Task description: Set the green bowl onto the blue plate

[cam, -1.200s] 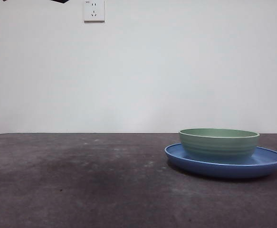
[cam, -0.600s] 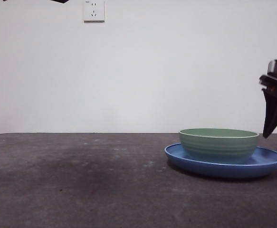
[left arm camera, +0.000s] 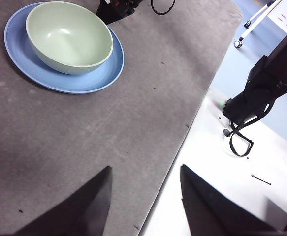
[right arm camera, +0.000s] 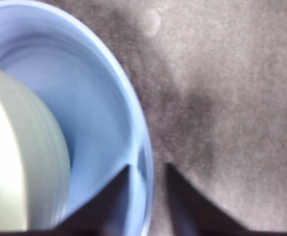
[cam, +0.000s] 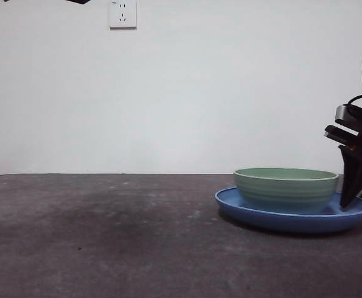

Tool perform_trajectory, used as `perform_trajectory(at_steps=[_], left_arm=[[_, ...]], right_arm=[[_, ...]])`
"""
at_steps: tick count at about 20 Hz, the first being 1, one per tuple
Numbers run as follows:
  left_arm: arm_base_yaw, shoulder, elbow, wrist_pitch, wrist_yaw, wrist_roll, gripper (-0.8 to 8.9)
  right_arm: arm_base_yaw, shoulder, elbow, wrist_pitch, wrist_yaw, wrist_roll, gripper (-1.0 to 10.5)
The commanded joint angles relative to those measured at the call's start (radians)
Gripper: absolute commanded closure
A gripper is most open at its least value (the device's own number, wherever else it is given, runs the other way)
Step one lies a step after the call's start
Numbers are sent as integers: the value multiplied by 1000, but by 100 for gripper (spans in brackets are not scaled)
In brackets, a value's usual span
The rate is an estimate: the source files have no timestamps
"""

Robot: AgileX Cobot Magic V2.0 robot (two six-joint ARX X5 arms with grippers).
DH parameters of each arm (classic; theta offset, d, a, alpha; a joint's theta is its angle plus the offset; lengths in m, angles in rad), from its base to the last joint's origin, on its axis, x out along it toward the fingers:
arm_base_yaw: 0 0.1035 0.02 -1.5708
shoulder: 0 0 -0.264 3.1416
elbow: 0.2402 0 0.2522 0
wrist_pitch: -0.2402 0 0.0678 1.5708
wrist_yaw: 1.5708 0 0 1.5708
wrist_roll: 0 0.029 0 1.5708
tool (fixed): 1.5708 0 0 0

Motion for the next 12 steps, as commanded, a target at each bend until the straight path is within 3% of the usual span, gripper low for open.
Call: perform_trajectory(at_steps=[1, 4, 12], left_arm=[[-3, 9, 6, 5, 9, 15, 588], [-3, 9, 6, 4, 9, 15, 588], [-3, 9, 6, 4, 9, 15, 588]], right_arm=[[-1, 17, 14, 8, -2, -7, 935], [-4, 16, 14, 26, -5, 16, 935], [-9, -30, 16, 44, -119, 52, 935]])
